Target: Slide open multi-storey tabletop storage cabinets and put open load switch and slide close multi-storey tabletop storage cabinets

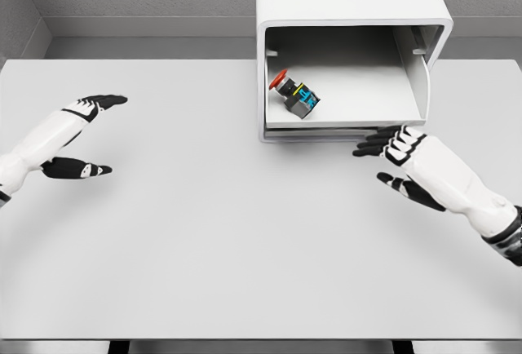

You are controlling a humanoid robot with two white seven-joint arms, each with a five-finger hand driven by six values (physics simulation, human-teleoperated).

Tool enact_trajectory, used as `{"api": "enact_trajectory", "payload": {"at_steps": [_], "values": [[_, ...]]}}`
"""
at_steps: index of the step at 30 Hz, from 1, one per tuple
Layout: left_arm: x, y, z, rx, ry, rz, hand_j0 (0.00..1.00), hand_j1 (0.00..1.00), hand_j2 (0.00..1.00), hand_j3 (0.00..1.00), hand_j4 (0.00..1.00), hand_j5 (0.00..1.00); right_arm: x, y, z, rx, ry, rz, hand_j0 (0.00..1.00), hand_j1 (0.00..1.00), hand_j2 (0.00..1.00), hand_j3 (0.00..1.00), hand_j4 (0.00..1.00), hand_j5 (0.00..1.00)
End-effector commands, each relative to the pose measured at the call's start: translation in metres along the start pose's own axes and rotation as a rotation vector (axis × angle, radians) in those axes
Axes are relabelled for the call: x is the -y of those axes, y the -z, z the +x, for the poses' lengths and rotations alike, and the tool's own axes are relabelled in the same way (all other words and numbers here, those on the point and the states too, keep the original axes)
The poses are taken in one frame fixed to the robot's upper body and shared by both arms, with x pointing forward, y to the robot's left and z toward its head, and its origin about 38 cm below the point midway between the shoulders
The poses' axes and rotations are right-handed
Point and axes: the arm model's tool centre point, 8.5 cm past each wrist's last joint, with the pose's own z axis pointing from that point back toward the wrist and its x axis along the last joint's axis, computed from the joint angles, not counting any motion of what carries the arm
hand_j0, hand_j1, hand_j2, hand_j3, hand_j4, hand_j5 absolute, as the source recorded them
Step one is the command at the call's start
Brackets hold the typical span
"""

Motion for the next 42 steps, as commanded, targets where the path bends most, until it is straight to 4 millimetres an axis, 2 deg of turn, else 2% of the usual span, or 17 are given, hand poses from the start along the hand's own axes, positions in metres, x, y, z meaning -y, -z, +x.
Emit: {"api": "enact_trajectory", "payload": {"at_steps": [1,15,27,35,37,42], "values": [[-0.003,-0.003,-0.004,-0.012,-0.008,0.013,1.0,1.0,1.0,1.0,1.0,1.0,-0.005,0.001,0.003,0.004,0.018,0.001,0.73,0.73,0.73,0.73,0.73,0.73],[-0.002,-0.004,-0.004,-0.015,-0.006,0.011,1.0,1.0,1.0,1.0,1.0,1.0,-0.008,0.02,-0.011,0.012,0.014,0.008,0.74,0.74,0.74,0.74,0.74,0.74],[0.0,-0.005,-0.004,-0.018,-0.009,0.007,1.0,1.0,1.0,1.0,1.0,1.0,-0.003,0.014,-0.007,0.02,0.008,0.009,0.74,0.74,0.74,0.74,0.74,0.74],[0.0,-0.005,-0.004,-0.019,-0.008,0.006,1.0,1.0,1.0,1.0,1.0,1.0,-0.016,0.01,-0.005,0.008,0.037,0.018,0.76,0.76,0.76,0.76,0.76,0.76],[0.0,-0.005,-0.004,-0.019,-0.008,0.006,1.0,1.0,1.0,1.0,1.0,1.0,-0.026,0.009,-0.01,-0.021,0.056,0.019,0.77,0.77,0.77,0.77,0.77,0.77],[0.001,-0.005,-0.004,-0.019,-0.01,0.006,1.0,1.0,1.0,1.0,1.0,1.0,-0.033,0.012,-0.01,-0.019,0.072,0.024,0.77,0.77,0.77,0.77,0.77,0.77]]}}
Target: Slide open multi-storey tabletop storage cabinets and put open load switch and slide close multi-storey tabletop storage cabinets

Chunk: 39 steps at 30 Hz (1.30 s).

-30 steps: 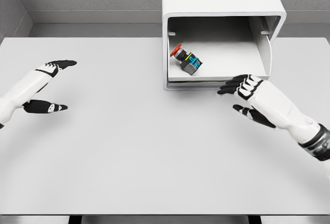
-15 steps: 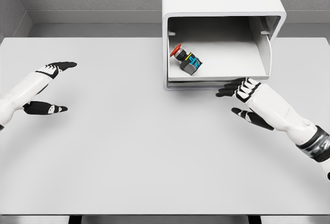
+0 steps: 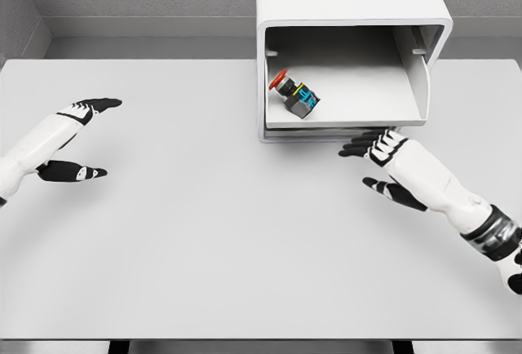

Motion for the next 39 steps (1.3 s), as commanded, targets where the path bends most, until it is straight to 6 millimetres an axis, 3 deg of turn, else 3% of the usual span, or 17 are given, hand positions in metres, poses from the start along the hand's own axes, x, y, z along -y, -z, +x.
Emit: {"api": "enact_trajectory", "payload": {"at_steps": [1,8,12,22,25,28,31,34,38,39], "values": [[-0.001,0.0,0.0,0.002,-0.007,0.005,1.0,1.0,1.0,1.0,1.0,1.0,-0.005,0.0,0.001,-0.001,0.017,0.006,0.77,0.77,0.77,0.77,0.77,0.77],[-0.001,0.0,0.0,0.001,-0.006,0.005,1.0,1.0,1.0,1.0,1.0,1.0,-0.004,0.008,-0.008,-0.01,0.011,-0.001,0.77,0.77,0.77,0.77,0.77,0.77],[-0.001,0.0,0.0,0.001,-0.004,0.004,1.0,1.0,1.0,1.0,1.0,1.0,0.002,0.013,-0.014,-0.01,-0.006,-0.004,0.65,0.65,0.65,0.65,0.65,0.65],[-0.001,0.0,0.0,0.001,-0.006,0.005,1.0,1.0,1.0,1.0,1.0,1.0,0.002,0.041,-0.038,-0.013,-0.027,0.024,0.67,0.67,0.67,0.67,0.67,0.67],[-0.001,0.0,0.0,0.001,-0.006,0.005,1.0,1.0,1.0,1.0,1.0,1.0,0.003,0.04,-0.038,-0.016,-0.028,0.023,0.68,0.68,0.68,0.68,0.68,0.68],[-0.001,0.0,0.0,0.001,-0.006,0.005,1.0,1.0,1.0,1.0,1.0,1.0,0.013,0.033,-0.043,-0.025,-0.052,0.028,0.68,0.68,0.68,0.68,0.68,0.68],[-0.001,0.0,0.0,0.0,-0.005,0.006,1.0,1.0,1.0,1.0,1.0,1.0,0.039,0.014,-0.057,-0.068,-0.115,0.029,0.69,0.69,0.69,0.69,0.69,0.69],[-0.001,-0.001,0.0,-0.001,-0.005,0.007,1.0,1.0,1.0,1.0,1.0,1.0,0.041,0.011,-0.056,-0.067,-0.121,0.035,0.69,0.69,0.69,0.69,0.69,0.69],[0.001,-0.005,-0.003,-0.022,0.006,-0.004,1.0,1.0,1.0,1.0,1.0,1.0,0.068,-0.033,-0.069,-0.156,-0.181,0.017,0.7,0.7,0.7,0.7,0.7,0.7],[0.003,-0.007,-0.004,-0.025,0.004,-0.009,1.0,1.0,1.0,1.0,1.0,1.0,0.07,-0.036,-0.069,-0.164,-0.184,0.014,0.7,0.7,0.7,0.7,0.7,0.7]]}}
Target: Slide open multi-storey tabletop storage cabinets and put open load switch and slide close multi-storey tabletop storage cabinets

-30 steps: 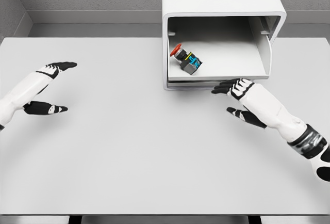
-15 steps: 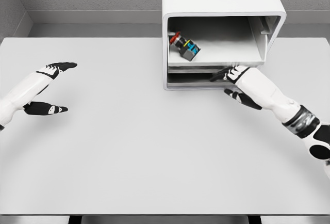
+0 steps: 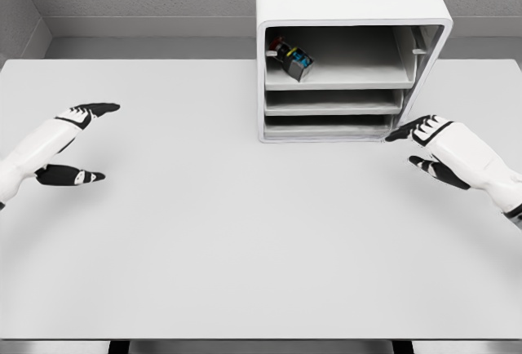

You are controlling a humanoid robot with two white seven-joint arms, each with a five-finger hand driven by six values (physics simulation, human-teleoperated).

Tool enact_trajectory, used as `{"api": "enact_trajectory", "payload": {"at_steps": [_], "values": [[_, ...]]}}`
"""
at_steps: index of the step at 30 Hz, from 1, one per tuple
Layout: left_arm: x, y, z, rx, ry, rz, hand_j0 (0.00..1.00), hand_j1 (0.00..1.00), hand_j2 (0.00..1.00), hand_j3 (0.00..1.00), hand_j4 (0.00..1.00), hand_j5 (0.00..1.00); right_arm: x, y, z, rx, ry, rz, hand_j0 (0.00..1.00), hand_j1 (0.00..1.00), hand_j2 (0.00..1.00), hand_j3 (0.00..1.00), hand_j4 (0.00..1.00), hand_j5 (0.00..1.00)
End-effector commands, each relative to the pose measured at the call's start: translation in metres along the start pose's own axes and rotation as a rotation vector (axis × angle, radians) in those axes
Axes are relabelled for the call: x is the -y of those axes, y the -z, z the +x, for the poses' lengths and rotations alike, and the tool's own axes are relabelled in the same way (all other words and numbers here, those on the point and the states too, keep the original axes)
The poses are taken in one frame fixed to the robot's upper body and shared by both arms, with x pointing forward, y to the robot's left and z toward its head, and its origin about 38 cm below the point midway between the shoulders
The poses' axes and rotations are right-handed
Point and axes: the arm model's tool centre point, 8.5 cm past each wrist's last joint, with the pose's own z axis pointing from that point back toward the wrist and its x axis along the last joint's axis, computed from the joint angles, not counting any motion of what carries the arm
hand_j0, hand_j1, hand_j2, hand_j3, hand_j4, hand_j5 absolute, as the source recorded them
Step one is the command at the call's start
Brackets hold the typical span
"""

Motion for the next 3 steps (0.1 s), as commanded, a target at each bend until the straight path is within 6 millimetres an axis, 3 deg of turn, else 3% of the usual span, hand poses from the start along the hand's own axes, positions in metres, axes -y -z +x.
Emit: {"api": "enact_trajectory", "payload": {"at_steps": [1,3], "values": [[-0.0011,-0.0007,-0.0007,-0.004,0.0,0.003,1.0,1.0,1.0,1.0,1.0,1.0,0.0286,-0.0065,-0.0127,-0.026,-0.053,-0.042,0.7,0.7,0.7,0.7,0.7,0.7],[-0.002,-0.0007,-0.0008,-0.005,0.003,0.004,1.0,1.0,1.0,1.0,1.0,1.0,0.0293,-0.0066,-0.0134,-0.027,-0.055,-0.042,0.7,0.7,0.7,0.7,0.7,0.7]]}}
